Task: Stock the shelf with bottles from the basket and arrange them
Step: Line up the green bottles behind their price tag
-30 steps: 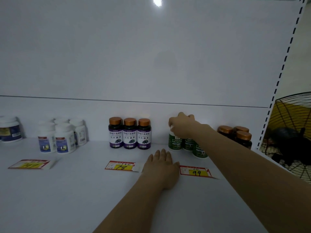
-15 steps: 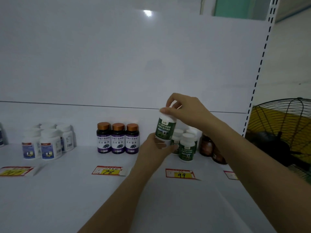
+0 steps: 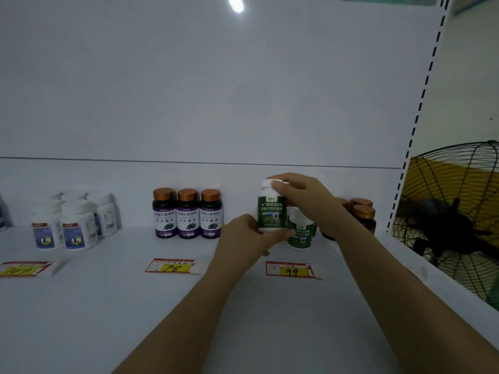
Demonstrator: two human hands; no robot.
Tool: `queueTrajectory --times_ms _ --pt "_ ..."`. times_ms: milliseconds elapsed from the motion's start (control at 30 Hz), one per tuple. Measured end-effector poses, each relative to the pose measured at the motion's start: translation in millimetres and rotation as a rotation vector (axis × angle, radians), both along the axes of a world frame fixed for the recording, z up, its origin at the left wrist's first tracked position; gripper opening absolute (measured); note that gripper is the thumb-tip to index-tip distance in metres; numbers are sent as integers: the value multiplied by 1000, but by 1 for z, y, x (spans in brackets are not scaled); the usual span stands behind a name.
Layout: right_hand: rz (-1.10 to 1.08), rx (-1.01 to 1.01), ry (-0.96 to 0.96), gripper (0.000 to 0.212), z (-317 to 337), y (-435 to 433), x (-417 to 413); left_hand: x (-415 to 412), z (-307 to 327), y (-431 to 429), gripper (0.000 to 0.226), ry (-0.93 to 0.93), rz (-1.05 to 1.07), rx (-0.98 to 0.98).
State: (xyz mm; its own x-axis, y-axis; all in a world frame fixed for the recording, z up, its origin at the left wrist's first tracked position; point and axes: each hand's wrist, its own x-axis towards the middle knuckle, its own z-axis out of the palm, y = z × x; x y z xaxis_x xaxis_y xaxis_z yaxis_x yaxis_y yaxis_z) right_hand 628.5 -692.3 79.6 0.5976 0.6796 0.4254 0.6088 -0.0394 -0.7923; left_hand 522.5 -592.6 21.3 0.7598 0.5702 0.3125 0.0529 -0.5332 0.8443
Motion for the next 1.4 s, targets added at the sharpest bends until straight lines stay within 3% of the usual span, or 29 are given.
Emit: queueTrajectory --times_ms 367,567,800,933,1033,1200,1400 --pt "-12 76 98 18 -10 -9 4 0 0 -5 39 53 -69 41" --pt "70 94 167 20 -5 -13 2 -4 5 -9 33 -16 -401 -405" --pt "-13 111 170 21 -6 -12 1 -5 3 -8 52 -51 -202 -137" --pt "151 170 327 15 -5 -16 3 -4 8 -9 57 -14 -456 -512" --pt "221 239 360 20 -3 -17 1 -6 7 -8 44 -64 -434 -374" --pt "28 152 166 32 -5 -16 -3 -4 9 -9 54 -166 -247 -234" --pt "144 252 307 21 -5 -18 2 -10 17 -10 51 -86 -335 -229"
